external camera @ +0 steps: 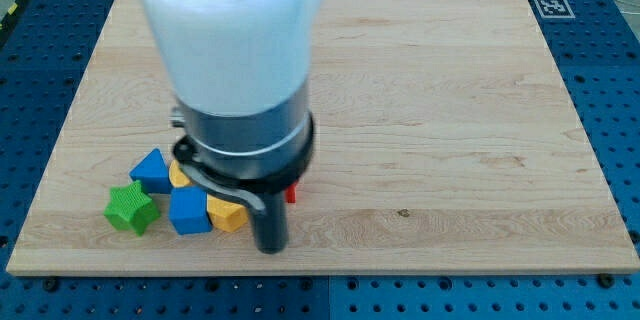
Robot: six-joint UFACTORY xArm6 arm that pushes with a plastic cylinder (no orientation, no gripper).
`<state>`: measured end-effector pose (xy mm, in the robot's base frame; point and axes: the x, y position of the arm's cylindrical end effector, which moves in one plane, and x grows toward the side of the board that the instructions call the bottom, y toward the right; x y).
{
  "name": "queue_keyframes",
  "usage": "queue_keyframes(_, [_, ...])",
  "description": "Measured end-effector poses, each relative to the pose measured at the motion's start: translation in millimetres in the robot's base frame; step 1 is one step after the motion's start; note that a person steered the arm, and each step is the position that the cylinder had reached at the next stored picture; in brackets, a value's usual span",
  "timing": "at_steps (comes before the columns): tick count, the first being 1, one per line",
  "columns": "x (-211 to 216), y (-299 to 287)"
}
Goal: Push the red star towards bottom center of the board
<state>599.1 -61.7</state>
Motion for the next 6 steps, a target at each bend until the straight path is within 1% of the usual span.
queue_keyframes(1, [-20, -22])
queue_keyframes(2, [-31, -22])
queue_keyframes(3, [-31, -22])
queue_keyframes(6, [-38, 22])
